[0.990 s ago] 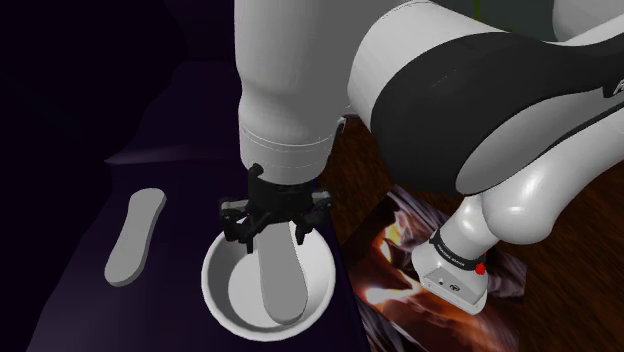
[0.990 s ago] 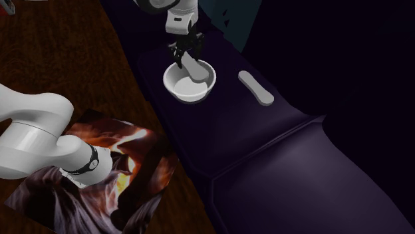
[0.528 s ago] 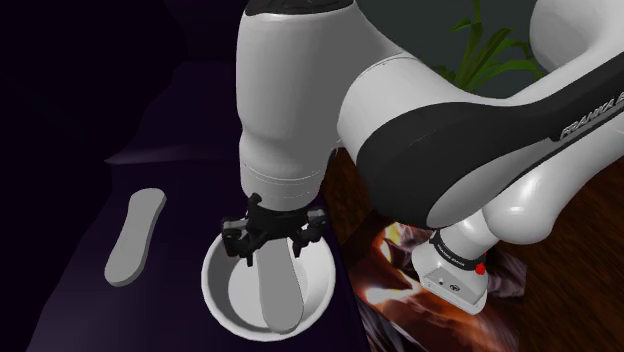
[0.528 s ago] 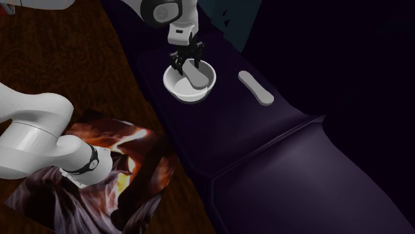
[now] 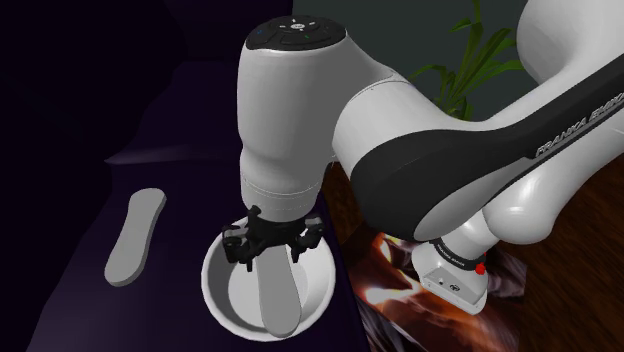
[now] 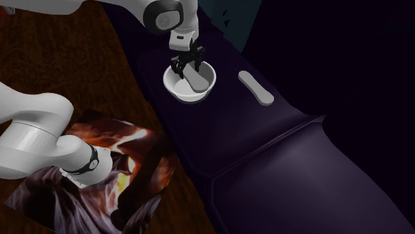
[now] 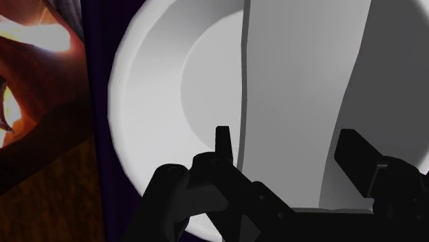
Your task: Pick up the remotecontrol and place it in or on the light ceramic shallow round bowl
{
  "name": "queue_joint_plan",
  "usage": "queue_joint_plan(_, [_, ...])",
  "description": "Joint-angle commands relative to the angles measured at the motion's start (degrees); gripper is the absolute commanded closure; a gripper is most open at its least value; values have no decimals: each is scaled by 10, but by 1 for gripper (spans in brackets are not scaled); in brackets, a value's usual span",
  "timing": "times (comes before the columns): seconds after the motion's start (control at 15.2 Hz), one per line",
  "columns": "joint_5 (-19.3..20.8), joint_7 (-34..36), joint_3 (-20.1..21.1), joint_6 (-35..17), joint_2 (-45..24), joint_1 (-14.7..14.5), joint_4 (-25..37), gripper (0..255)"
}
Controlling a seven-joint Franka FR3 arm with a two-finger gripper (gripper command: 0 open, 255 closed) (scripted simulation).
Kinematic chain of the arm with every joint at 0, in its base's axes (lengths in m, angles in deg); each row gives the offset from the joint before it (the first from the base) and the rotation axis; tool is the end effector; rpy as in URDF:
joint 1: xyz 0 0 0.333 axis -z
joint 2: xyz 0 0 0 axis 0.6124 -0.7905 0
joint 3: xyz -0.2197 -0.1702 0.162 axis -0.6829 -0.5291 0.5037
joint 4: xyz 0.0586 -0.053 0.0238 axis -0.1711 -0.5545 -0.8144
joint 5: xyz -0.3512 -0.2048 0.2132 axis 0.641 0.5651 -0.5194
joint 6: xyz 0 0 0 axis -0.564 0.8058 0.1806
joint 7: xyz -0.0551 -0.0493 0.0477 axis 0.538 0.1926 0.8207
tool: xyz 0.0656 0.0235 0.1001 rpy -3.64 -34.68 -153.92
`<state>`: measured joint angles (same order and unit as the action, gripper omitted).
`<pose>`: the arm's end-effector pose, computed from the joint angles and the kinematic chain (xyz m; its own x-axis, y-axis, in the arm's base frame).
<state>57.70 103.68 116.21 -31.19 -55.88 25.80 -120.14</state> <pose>0.3086 0.4949 0.3747 0.8273 -0.5616 0.0115 -0.5617 -0.8271 0.0184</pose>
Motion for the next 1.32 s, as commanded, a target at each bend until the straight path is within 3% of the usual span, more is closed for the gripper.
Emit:
queue_joint_plan(0.0, [0, 0, 0, 0, 0, 0, -1, 255])
queue_joint_plan(0.07, [0, 0, 0, 0, 0, 0, -1, 255])
queue_joint_plan(0.13, [0, 0, 0, 0, -1, 0, 0, 0])
queue_joint_plan(0.46, [0, 0, 0, 0, 0, 0, -1, 0])
queue_joint_plan(0.73, [-21, -16, -8, 73, 30, 1, 51, 0])
queue_joint_plan(1.25, [-21, -16, -9, 73, 30, 1, 51, 0])
